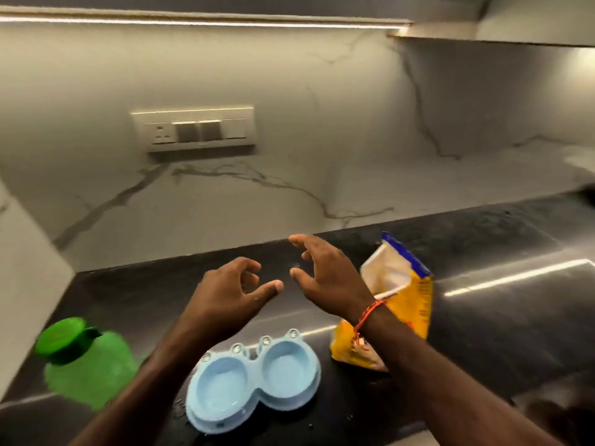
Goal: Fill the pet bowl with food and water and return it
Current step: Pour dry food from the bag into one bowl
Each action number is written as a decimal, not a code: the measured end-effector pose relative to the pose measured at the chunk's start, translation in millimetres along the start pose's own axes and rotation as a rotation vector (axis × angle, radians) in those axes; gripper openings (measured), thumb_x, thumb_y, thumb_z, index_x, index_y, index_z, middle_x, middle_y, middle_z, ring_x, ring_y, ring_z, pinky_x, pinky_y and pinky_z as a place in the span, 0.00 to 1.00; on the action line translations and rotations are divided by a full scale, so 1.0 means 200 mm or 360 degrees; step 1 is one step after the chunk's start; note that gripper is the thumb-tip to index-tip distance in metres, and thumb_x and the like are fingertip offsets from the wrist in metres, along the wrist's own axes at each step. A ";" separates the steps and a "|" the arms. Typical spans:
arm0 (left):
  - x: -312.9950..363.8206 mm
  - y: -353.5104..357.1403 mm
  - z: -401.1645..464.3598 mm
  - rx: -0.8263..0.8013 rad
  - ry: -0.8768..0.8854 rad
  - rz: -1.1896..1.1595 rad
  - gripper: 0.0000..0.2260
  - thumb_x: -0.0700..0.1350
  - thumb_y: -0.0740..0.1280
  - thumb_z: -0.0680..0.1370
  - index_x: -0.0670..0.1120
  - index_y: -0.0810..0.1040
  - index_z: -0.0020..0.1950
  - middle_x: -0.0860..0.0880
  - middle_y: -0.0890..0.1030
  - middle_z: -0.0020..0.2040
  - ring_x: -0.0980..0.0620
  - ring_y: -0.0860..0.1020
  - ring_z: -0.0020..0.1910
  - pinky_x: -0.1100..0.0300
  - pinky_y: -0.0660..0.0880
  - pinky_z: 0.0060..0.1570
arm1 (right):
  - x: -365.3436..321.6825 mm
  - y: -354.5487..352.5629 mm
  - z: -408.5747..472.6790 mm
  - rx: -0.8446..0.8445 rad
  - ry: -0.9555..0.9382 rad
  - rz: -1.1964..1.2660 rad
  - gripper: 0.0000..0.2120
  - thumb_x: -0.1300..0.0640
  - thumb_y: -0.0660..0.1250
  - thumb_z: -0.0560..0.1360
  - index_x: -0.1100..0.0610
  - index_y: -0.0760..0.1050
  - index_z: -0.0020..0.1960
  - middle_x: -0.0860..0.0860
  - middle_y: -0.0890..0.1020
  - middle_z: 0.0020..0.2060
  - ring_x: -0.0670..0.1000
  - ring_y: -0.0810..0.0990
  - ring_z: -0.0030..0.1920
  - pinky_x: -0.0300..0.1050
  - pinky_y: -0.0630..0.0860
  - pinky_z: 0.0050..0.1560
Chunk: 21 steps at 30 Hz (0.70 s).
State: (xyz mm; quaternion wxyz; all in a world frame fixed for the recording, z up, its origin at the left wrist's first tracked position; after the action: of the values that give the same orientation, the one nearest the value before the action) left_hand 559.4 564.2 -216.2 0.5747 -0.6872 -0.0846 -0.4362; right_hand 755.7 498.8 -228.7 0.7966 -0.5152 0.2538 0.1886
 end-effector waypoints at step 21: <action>0.18 0.98 0.41 -0.0743 0.0238 -0.0015 0.11 0.44 0.64 0.84 0.48 0.86 0.59 0.47 0.87 0.54 0.48 0.84 0.53 0.52 0.81 0.56 | 0.43 -0.10 -0.31 -0.0779 0.0557 -0.1337 0.15 0.49 0.64 0.81 0.55 0.81 0.62 0.56 0.83 0.58 0.60 0.75 0.63 0.59 0.64 0.68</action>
State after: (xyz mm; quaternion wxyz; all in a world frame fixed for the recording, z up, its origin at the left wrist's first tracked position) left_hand 743.8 558.0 -328.6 0.4030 -0.7668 0.0581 -0.4962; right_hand 822.8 436.5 -286.7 0.6053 -0.7678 0.1030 -0.1828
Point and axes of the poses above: each hand's wrist, its own z-axis towards the middle knuckle, its own y-axis out of the palm, x = y × z, the point moved 1 cm from there along z, towards the middle knuckle
